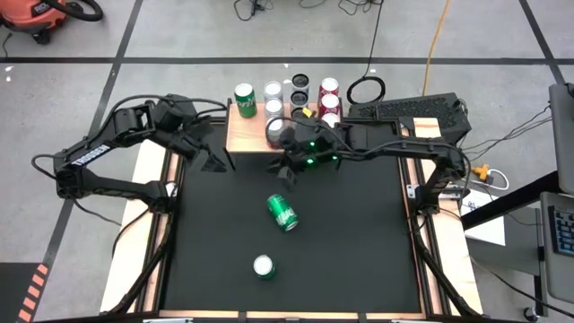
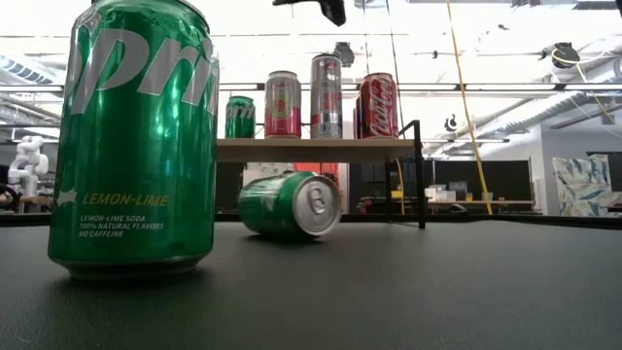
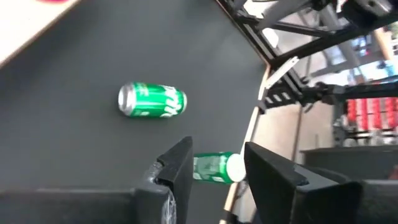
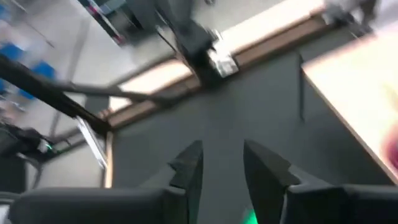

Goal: Place canned beverage on shelf
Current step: Put the top green soda can aligned with the other green soda can on the shelf

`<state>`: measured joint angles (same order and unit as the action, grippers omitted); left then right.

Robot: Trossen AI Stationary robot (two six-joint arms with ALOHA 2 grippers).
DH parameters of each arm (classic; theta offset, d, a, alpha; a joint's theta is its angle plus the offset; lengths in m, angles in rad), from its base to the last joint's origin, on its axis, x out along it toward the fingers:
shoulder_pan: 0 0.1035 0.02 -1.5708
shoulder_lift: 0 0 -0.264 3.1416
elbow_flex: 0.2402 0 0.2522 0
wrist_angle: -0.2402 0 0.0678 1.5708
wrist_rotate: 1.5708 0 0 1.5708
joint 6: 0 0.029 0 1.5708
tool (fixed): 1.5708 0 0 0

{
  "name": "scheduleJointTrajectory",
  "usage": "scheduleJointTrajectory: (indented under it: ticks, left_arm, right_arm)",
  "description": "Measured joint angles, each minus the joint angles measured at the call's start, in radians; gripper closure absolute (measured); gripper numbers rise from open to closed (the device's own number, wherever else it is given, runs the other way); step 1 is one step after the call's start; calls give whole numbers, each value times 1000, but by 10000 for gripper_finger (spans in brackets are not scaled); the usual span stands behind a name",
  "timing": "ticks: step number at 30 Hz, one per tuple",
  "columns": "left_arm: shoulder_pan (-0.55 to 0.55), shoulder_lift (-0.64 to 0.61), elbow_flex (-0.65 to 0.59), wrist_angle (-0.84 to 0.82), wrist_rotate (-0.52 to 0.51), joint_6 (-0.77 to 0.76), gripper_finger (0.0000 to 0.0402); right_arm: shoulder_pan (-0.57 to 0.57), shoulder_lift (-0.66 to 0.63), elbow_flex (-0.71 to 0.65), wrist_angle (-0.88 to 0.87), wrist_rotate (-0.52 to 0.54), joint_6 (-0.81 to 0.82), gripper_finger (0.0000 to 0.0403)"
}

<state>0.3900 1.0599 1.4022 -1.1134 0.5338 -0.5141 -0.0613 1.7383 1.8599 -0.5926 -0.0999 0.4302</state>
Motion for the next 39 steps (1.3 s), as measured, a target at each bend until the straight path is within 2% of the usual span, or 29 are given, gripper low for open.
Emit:
scheduleJointTrajectory:
  ticks: [4,9,13,19,23,31,39]
  left_arm:
    - [-26,0,0,4,-72,28,256]
    - [-40,0,0,4,-128,31,256]
    - [-40,0,0,4,-132,33,256]
    - [-40,0,-1,4,-157,50,256]
    - [-40,0,-1,4,-180,49,256]
    - [-40,0,-1,4,-214,49,256]
    - [-41,0,-1,4,-225,23,256]
  right_arm:
    - [82,-8,0,-175,97,11,286]
    - [192,4,-89,-344,267,151,222]
    - [221,-7,-237,-286,294,285,154]
    - [202,-6,-460,-66,176,422,58]
    - [191,-6,-528,29,173,491,17]
    - [159,71,-539,161,175,520,5]
    - [152,173,-539,161,165,572,5]
